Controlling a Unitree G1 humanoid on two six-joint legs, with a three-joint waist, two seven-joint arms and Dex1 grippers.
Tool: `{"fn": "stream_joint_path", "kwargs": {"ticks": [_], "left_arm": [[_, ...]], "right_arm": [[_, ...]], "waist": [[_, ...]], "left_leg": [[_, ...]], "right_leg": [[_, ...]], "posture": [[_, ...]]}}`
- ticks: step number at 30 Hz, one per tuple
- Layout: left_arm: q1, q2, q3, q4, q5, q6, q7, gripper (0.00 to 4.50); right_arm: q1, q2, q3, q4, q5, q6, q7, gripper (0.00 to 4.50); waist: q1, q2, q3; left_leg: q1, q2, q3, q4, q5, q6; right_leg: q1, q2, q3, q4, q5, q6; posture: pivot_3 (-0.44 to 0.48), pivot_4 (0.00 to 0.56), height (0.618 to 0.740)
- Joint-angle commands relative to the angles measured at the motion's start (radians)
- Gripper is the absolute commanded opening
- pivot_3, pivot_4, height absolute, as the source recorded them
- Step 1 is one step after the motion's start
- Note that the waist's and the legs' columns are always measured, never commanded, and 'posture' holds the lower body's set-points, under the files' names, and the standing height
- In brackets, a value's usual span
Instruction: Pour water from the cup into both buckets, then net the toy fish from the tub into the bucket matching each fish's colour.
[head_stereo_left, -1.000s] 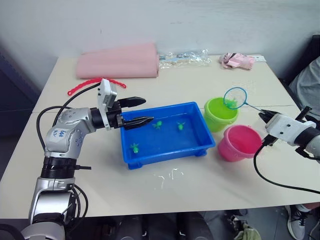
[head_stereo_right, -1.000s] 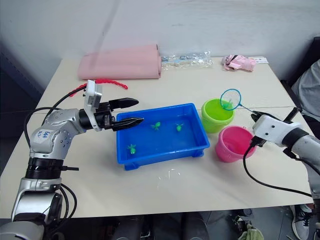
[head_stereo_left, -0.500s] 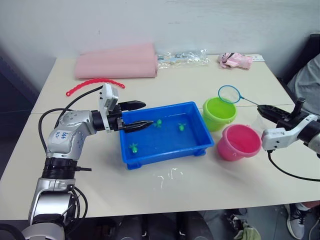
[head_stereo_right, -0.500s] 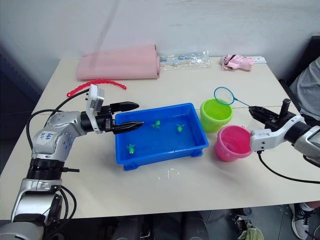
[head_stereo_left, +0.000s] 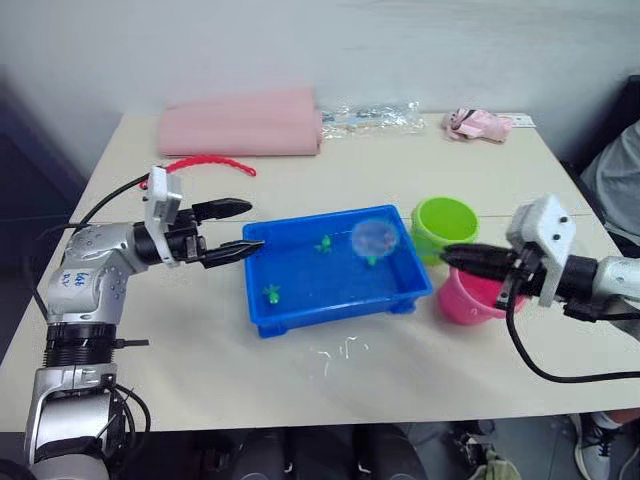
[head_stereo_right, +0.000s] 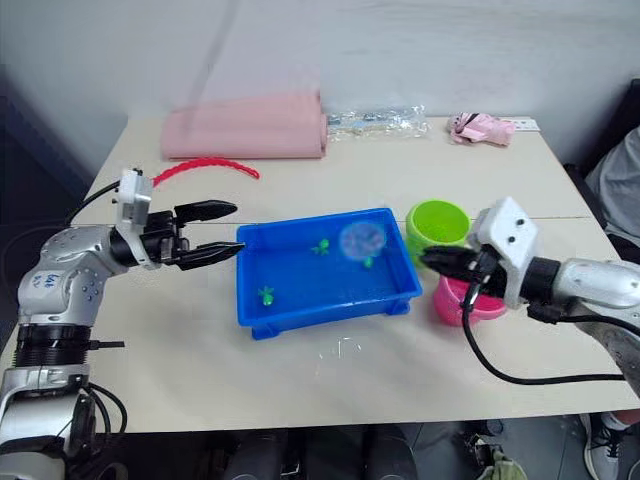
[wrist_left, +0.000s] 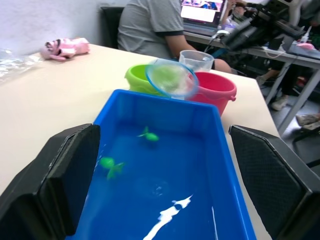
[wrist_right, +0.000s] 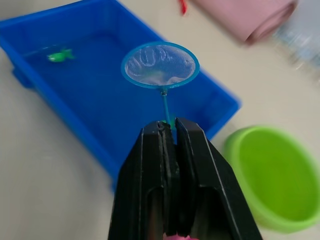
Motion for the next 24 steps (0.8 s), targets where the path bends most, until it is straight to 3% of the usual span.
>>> {"fn": "stream_joint_path", "kwargs": {"ticks": [1, 5, 14, 19, 24], "left_arm": [[0.002, 0.015, 0.019, -0.011, -0.002, -0.025, -0.011, 4.48], [0.018, 0.015, 0.016, -0.032, -0.006, -0.021, -0.005, 4.48], [0.016, 0.018, -0.004, -0.031, 0.009, -0.038, -0.025, 4.48], [0.010, 0.001, -0.006, -0.055, -0.003, -0.025, -0.010, 4.48], [0.039, 0.007, 0.001, -0.096, -0.008, -0.015, 0.000, 4.48]], "right_arm": [[-0.079, 0.009, 0.043, -0.039, 0.087, 0.233, -0.115, 0.00], [-0.181, 0.071, 0.102, -0.019, 0.110, 0.427, -0.208, 0.00], [-0.394, 0.161, 0.209, 0.085, 0.064, 0.684, -0.191, 0.00], [-0.448, 0.192, 0.268, 0.134, -0.058, 0.689, -0.178, 0.00], [-0.387, 0.275, 0.207, 0.158, -0.153, 0.594, -0.209, 0.00]], "waist": [[0.001, 0.000, 0.000], [-0.002, 0.000, 0.000], [-0.004, 0.000, 0.000], [-0.002, 0.000, 0.000], [-0.002, 0.000, 0.000]], "left_leg": [[0.000, 0.000, 0.000, 0.000, 0.000, 0.000], [-0.001, -0.001, 0.000, -0.001, -0.001, 0.000], [-0.001, -0.002, 0.004, -0.001, -0.001, 0.001], [-0.004, -0.002, 0.006, -0.001, 0.000, 0.001], [-0.012, -0.002, 0.005, 0.001, 0.001, 0.001]], "right_leg": [[0.000, 0.000, 0.000, 0.000, 0.000, 0.000], [0.000, 0.000, -0.002, -0.001, 0.000, 0.000], [-0.002, 0.004, -0.006, 0.000, 0.000, 0.001], [-0.007, 0.004, -0.005, 0.001, 0.000, 0.001], [-0.012, 0.006, -0.006, 0.004, 0.002, 0.003]], "posture": [[0.000, 0.150, 0.740], [0.000, 0.150, 0.740], [0.000, 0.150, 0.740], [0.000, 0.150, 0.740], [0.000, 0.150, 0.740]]}}
